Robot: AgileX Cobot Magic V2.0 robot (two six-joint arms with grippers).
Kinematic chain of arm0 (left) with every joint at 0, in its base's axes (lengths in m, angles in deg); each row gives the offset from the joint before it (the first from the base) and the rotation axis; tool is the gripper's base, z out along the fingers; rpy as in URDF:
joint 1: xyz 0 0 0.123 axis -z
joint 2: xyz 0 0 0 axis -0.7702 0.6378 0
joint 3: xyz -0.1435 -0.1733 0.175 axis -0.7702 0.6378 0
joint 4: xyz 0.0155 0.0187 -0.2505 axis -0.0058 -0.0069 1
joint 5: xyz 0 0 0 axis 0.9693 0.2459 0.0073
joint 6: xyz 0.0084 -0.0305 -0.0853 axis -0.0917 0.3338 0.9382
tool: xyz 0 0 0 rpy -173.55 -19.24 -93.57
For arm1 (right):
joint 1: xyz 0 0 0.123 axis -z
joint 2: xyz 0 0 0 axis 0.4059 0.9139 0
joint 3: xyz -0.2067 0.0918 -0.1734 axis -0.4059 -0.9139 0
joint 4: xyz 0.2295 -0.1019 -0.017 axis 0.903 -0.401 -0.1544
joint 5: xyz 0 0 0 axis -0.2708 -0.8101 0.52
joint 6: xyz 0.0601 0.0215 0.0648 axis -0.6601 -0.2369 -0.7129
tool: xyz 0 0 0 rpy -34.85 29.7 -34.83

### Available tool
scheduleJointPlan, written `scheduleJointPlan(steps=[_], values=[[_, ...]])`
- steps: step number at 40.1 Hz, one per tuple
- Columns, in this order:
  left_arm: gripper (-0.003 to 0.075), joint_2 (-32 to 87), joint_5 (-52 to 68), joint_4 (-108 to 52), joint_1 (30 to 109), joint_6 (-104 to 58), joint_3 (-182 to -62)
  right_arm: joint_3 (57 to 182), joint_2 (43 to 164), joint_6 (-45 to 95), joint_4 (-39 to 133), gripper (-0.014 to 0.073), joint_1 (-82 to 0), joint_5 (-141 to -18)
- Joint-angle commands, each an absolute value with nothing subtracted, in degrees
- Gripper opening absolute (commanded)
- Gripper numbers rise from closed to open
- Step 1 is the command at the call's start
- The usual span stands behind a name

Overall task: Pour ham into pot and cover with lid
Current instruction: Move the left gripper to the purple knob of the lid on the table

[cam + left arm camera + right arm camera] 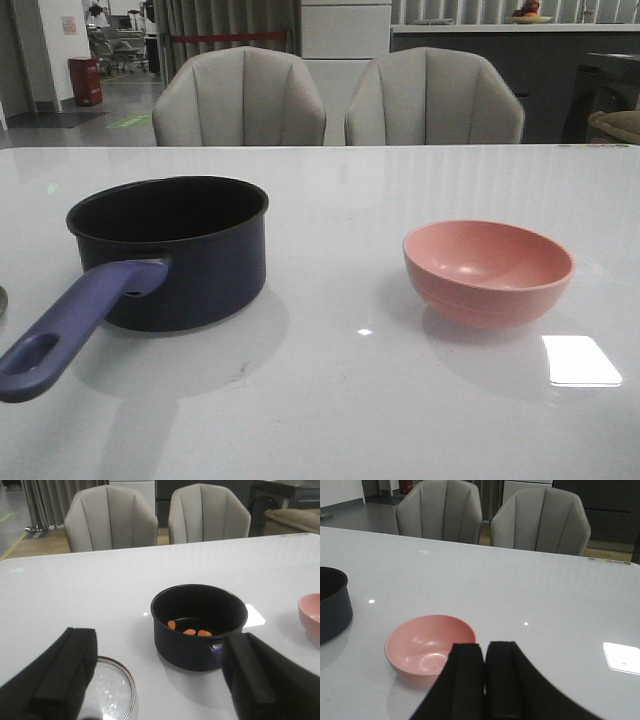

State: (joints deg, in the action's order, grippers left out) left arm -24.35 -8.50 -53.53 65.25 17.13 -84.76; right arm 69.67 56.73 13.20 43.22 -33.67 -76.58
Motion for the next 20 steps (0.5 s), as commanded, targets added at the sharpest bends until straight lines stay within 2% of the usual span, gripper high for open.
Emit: scheduleJointPlan(steps=[1, 11, 20], values=[[0.0556, -19.6, -5.6, -53.4, 65.7, 18.3, -88.4, 71.2, 57.3, 13.9, 43.3, 0.0146, -33.6, -71.7], [0.0554, -4.8, -11.6, -53.9, 65.6, 22.3, -98.2, 71.2, 57.3, 13.9, 43.3, 0.0146, -33.6, -71.7], [0.0554, 8.1, -14.7, -62.3, 62.1, 29.8, -106.4, 71.2, 57.3, 13.9, 43.3, 0.0146, -33.6, -71.7]])
